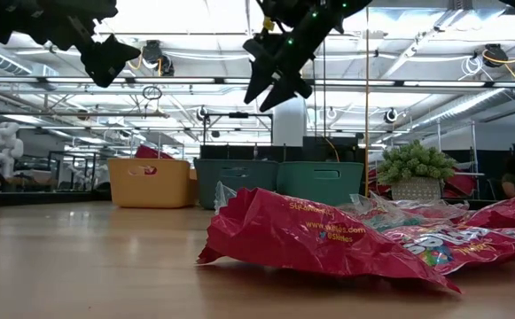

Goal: Sort candy
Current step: Put the transparent orange gummy into the blue bin

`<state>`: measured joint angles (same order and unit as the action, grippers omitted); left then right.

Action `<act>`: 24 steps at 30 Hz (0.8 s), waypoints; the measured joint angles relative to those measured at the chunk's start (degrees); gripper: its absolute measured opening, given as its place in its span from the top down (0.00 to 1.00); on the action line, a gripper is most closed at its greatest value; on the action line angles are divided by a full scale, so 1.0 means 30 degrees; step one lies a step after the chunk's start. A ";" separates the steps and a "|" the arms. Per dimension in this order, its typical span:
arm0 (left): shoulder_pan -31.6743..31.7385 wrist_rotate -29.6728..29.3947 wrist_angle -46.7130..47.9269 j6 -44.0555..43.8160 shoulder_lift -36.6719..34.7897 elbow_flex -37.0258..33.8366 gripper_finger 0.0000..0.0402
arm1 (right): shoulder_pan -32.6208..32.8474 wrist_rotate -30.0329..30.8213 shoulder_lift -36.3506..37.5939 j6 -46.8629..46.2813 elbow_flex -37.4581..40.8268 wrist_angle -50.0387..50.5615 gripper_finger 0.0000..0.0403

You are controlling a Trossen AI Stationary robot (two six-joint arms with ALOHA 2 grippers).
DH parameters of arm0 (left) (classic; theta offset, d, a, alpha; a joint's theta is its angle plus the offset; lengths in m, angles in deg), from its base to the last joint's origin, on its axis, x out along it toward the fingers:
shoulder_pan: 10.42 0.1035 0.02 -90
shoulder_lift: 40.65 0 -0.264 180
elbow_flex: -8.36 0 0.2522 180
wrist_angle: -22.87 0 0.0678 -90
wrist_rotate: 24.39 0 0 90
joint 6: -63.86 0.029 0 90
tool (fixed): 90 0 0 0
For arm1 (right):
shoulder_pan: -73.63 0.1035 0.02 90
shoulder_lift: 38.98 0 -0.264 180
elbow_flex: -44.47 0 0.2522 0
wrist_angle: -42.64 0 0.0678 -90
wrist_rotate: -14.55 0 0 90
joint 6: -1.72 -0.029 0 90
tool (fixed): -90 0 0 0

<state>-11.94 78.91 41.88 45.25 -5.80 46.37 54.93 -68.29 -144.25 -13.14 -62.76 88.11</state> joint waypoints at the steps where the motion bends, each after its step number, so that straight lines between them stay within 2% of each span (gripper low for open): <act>1: -0.0003 -0.0007 0.0000 -0.0003 0.0000 0.0000 0.30 | 0.0000 0.0000 0.0000 0.0170 0.0000 0.0043 0.38; 6: -0.0006 -0.0007 -0.0015 -0.0043 0.0000 0.0000 0.30 | 0.0007 0.0000 0.0000 0.0183 0.0000 0.0327 0.30; 11: -0.0007 -0.0007 -0.0029 -0.0051 0.0000 0.0000 0.30 | 0.0048 -0.0014 0.0006 -0.0457 0.0000 0.0555 0.29; 16: -0.0007 -0.0007 -0.0048 -0.0062 0.0000 0.0003 0.30 | 0.0323 -0.1712 0.0342 -0.1191 0.0000 0.0634 0.31; 18: -0.0005 -0.0007 -0.0044 -0.0130 0.0000 0.0000 0.30 | 0.0873 -0.2311 0.0814 -0.0590 0.0000 0.0645 0.33; 24: -0.0002 -0.0007 -0.0031 -0.0153 0.0000 0.0000 0.30 | 0.3521 -0.2441 0.2211 0.2136 0.0000 0.0494 0.38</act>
<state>-11.94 78.88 41.79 44.79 -5.80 46.37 65.50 -75.61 -137.62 -6.73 -62.76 89.59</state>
